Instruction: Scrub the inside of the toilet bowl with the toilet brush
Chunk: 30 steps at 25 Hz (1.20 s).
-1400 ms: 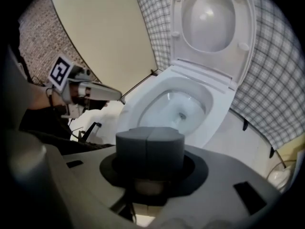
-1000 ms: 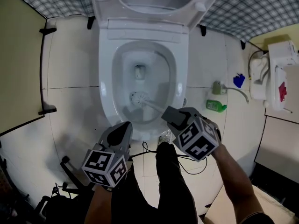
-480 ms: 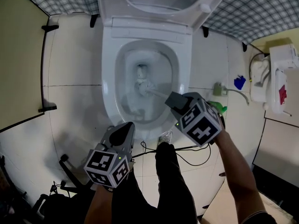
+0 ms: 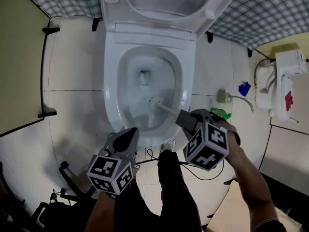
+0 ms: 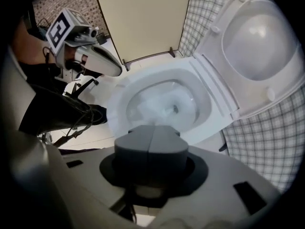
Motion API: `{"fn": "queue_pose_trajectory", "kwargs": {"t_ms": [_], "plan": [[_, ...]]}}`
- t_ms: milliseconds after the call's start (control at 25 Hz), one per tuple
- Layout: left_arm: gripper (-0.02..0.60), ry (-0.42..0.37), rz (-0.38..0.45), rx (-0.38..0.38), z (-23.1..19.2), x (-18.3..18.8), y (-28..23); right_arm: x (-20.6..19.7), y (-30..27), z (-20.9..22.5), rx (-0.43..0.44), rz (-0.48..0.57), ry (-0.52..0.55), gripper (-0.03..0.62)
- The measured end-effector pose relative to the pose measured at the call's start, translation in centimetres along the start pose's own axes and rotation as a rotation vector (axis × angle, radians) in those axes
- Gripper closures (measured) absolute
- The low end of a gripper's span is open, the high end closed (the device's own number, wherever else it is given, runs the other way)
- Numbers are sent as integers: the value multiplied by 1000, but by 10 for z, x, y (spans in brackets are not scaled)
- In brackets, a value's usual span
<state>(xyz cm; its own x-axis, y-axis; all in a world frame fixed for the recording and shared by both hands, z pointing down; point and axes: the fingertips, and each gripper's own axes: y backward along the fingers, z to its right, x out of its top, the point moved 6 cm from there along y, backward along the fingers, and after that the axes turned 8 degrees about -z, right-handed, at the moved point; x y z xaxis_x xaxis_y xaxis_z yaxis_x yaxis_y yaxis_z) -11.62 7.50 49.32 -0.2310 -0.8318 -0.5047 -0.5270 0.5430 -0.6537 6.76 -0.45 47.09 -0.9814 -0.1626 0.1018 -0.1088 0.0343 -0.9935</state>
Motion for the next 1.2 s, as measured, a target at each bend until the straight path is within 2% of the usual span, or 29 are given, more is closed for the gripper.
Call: {"fn": "queue_pose_trajectory", "kwargs": {"t_ms": [240,680,840,1040,1200], "plan": [[572,1,-2,18,-6,-2,5,21,-37,20,-4,2,-47,422],[572,6,-8,15,-5,-6,1,51,-86,33,69,53,-259,421],[572,7,-14,12,-3,-7,0,49,-76,24,86,86,-269,421],[572,8,-21,14,-4,-10,-1,33,-52,-7,110,136,-213,421],[572,3,-25,19,-4,-10,-1,30,-29,-31,183,221,-213,422]]}}
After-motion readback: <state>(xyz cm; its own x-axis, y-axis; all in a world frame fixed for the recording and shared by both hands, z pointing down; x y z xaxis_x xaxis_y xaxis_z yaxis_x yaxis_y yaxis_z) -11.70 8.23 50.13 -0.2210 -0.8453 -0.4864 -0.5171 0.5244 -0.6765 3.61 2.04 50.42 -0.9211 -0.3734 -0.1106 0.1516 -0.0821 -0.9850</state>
